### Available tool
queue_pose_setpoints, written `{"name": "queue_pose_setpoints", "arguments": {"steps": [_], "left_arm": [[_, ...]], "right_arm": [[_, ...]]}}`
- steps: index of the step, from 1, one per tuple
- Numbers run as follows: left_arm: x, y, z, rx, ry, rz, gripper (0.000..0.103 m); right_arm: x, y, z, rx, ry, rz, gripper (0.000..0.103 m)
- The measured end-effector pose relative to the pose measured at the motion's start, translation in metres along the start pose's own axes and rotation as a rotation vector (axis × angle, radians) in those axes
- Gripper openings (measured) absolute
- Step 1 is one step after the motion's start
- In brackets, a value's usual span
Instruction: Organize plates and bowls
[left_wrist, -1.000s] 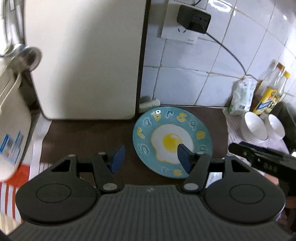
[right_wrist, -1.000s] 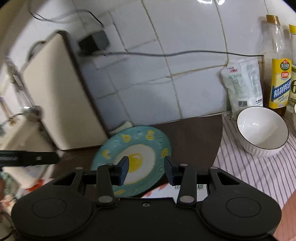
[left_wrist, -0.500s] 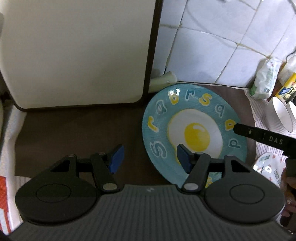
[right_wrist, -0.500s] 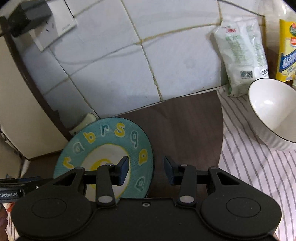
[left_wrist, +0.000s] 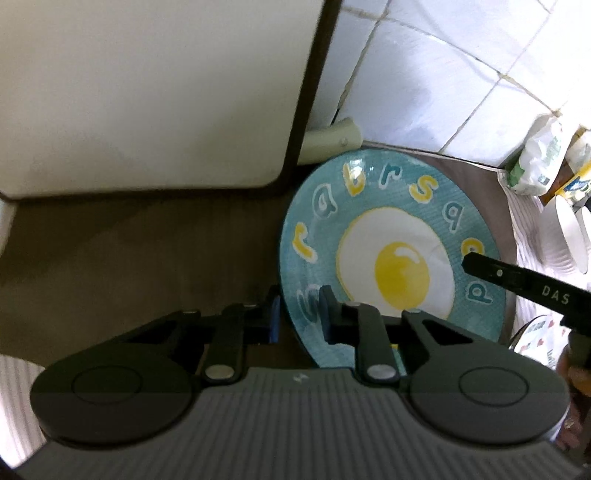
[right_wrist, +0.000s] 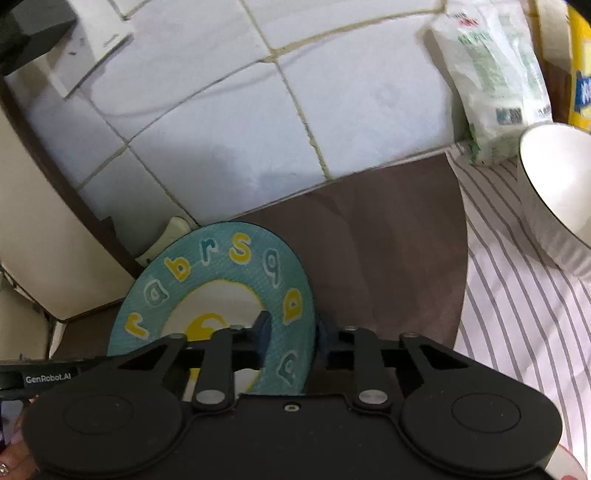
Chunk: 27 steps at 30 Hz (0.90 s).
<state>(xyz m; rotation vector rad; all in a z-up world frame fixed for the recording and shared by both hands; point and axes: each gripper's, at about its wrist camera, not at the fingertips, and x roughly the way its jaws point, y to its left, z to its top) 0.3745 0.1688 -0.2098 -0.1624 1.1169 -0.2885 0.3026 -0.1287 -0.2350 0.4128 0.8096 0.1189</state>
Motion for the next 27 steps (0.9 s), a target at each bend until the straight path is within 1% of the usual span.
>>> {"name": "queue_pose_setpoints", "arguments": {"steps": [2,8,10,12,13,14,16,17,18,20,24,27], "left_arm": [[0.001,0.005,0.0,-0.035,0.002,-0.022,0.02],[0.003,0.01,-0.002,-0.074,-0.019,-0.044,0.02],[0.004,0.012,-0.001,-0.09,-0.013,-0.054,0.019],[0.004,0.013,0.002,-0.087,0.0,-0.058,0.019],[0.003,0.012,0.003,-0.068,0.006,-0.062,0.019],[0.0,0.012,0.003,-0.055,0.004,-0.072,0.019],[-0.009,0.016,0.001,-0.069,-0.01,-0.087,0.019],[-0.013,0.016,0.0,-0.075,-0.014,-0.098,0.019],[-0.019,0.015,-0.001,-0.068,-0.023,-0.106,0.019],[-0.031,0.007,-0.005,-0.026,-0.049,-0.096,0.019],[-0.051,-0.002,-0.005,-0.004,-0.058,-0.116,0.019],[-0.071,-0.015,-0.007,0.045,-0.084,-0.11,0.019]], "right_arm": [[0.001,-0.004,-0.001,0.02,-0.001,0.009,0.019],[0.004,-0.008,-0.001,0.071,-0.009,0.025,0.02],[0.004,-0.008,0.0,0.075,-0.005,0.024,0.02],[0.004,-0.006,0.003,0.076,0.012,0.017,0.02],[0.001,-0.005,0.004,0.081,0.012,0.013,0.019],[-0.003,-0.004,0.004,0.084,-0.004,0.016,0.018],[-0.015,-0.007,0.005,0.107,-0.034,0.068,0.014],[-0.022,-0.006,0.006,0.106,-0.04,0.077,0.013],[-0.028,-0.003,0.007,0.083,-0.045,0.067,0.014],[-0.04,0.003,0.006,0.045,-0.057,0.053,0.013],[-0.07,0.003,0.003,0.046,-0.078,0.068,0.013],[-0.093,0.005,-0.003,0.037,-0.086,0.059,0.013]]}}
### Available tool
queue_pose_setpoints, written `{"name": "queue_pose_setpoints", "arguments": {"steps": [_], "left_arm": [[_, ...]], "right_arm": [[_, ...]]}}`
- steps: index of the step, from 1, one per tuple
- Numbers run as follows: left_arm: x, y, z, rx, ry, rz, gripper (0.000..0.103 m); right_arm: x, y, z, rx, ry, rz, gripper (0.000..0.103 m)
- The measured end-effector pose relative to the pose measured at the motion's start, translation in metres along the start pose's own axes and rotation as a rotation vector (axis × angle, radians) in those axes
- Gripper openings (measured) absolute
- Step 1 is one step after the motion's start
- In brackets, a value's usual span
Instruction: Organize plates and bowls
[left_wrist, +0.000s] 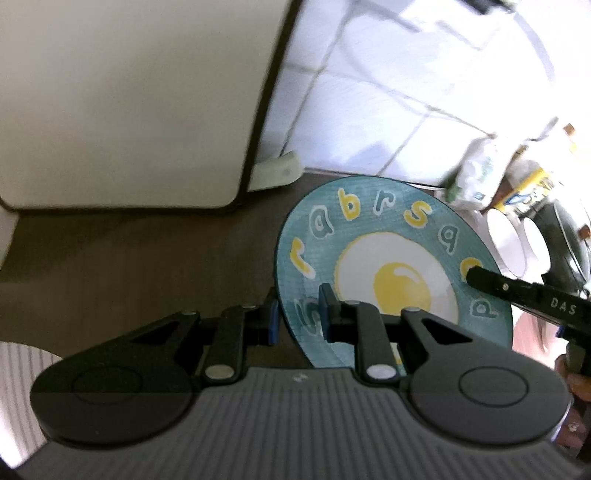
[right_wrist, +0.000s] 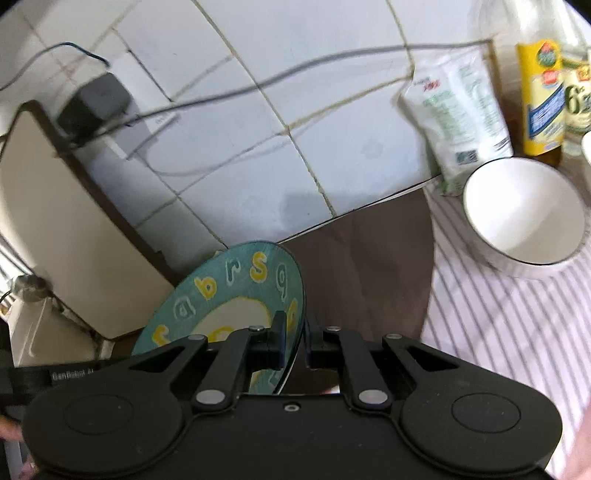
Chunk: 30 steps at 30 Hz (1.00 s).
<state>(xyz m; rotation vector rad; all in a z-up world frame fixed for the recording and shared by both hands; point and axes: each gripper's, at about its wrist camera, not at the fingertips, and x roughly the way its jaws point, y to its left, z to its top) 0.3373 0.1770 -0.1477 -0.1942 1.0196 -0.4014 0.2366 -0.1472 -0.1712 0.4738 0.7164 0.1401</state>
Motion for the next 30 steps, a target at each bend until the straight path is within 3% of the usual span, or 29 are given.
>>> {"name": "queue_pose_setpoints", "arguments": {"steps": [9,20,30], "left_arm": [[-0.042,-0.039,-0.013,0.09,-0.047,-0.045,0.019],[-0.039,-0.089,-0.046,0.155,0.019,-0.102,0.019],[-0.017,-0.114,-0.07,0.188,0.113,-0.116,0.019]], "right_arm": [[-0.08,-0.01,-0.023,0.067,-0.057,0.006,0.013],[-0.138,-0.047,-0.059,0.167,-0.093,-0.026,0.014],[-0.152,-0.082,-0.093,0.249,-0.089,-0.052,0.014]]}}
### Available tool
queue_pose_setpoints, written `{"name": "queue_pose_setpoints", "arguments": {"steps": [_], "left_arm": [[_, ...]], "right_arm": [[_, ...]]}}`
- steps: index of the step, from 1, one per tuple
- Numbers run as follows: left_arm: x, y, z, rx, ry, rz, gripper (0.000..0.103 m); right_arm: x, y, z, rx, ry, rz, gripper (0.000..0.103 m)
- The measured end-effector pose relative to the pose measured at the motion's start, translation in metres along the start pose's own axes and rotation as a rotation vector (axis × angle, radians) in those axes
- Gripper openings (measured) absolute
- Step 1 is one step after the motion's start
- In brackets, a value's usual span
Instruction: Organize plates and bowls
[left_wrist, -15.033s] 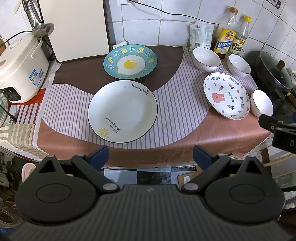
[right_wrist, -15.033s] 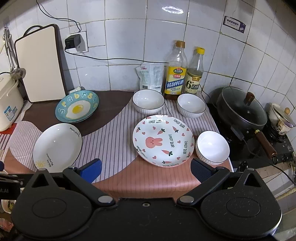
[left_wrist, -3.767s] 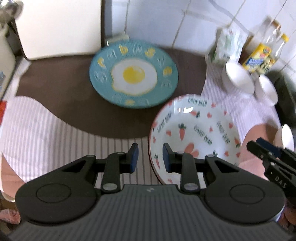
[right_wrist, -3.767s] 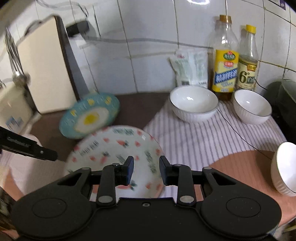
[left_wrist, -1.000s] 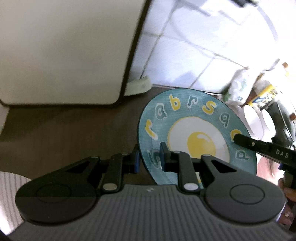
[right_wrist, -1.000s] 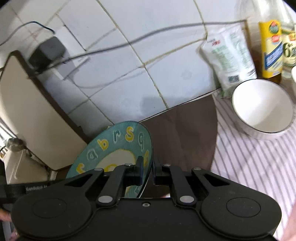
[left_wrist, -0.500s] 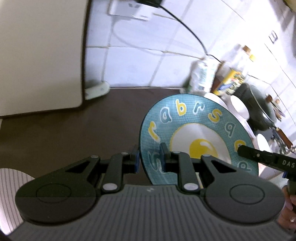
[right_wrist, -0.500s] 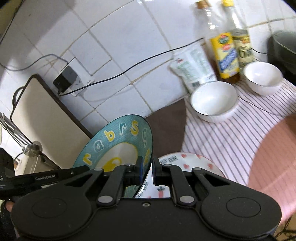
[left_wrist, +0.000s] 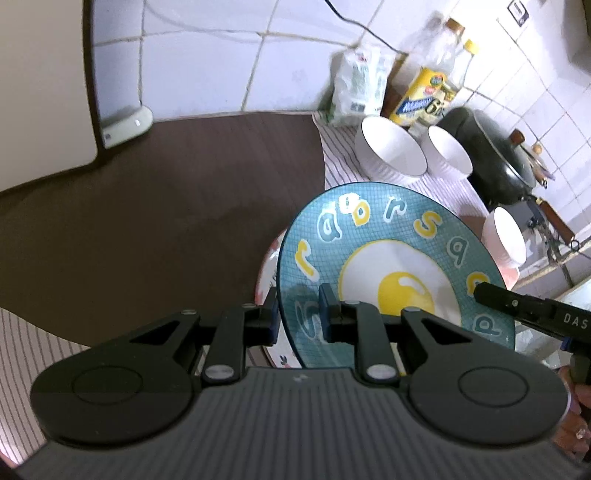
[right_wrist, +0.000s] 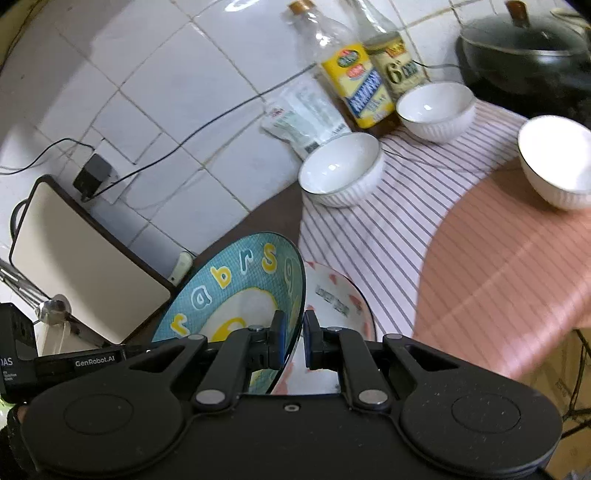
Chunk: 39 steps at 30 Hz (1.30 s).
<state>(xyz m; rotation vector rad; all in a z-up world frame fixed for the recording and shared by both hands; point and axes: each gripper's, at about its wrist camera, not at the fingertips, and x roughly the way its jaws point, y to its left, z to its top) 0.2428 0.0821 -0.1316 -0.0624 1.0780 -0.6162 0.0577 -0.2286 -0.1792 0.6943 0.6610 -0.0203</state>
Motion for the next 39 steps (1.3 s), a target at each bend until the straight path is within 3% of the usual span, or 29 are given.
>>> {"name": "queue_pose_setpoints", "arguments": {"steps": [22,31,39], "left_arm": [[0.033,0.003,-0.008,0.005,0.086,0.067,0.019],[0.039,0.0,-0.004,0.006,0.114,0.08,0.019],[0.046,-0.003,0.002,-0.002,0.168,0.093,0.019]], "right_arm": [[0.035,-0.028,-0.016,0.06,0.069,-0.053,0.013],[0.042,-0.017,-0.013,-0.03,0.092,-0.143,0.015],[0.046,0.002,-0.017,-0.16,0.097,-0.258,0.022]]}}
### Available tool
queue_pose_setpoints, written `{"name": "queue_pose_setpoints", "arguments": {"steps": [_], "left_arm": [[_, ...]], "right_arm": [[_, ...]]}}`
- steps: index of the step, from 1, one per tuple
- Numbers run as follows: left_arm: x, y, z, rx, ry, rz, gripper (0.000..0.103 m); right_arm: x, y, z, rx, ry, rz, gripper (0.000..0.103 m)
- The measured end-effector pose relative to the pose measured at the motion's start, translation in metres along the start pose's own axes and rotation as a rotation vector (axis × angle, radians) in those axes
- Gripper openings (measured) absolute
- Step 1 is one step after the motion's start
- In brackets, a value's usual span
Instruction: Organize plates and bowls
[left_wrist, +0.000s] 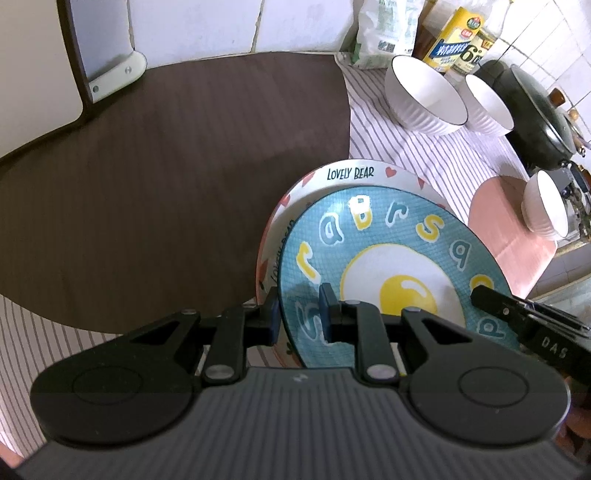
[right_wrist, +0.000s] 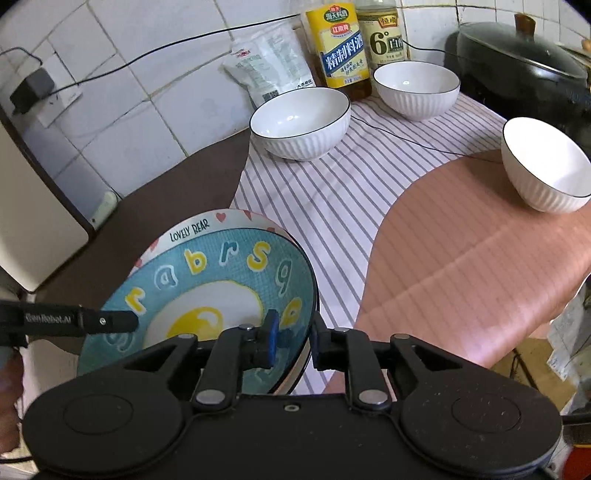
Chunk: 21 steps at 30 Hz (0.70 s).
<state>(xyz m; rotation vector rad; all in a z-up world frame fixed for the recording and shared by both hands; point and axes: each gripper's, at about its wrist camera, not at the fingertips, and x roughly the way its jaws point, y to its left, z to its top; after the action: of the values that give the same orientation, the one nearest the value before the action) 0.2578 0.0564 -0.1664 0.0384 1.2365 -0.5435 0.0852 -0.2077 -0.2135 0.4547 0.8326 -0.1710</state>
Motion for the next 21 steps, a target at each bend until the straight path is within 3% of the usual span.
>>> {"name": "queue_pose_setpoints", "arguments": {"steps": [9,21], "left_arm": [[0.005,-0.017,0.014,0.065,0.108,0.073,0.021],[0.003,-0.033,0.019,0.14,0.164,0.166,0.023]], "right_arm": [[0.009,-0.012,-0.011,0.034,-0.04,0.034,0.025],[0.016,-0.002,-0.012,-0.114,-0.086,0.027,0.034]]}}
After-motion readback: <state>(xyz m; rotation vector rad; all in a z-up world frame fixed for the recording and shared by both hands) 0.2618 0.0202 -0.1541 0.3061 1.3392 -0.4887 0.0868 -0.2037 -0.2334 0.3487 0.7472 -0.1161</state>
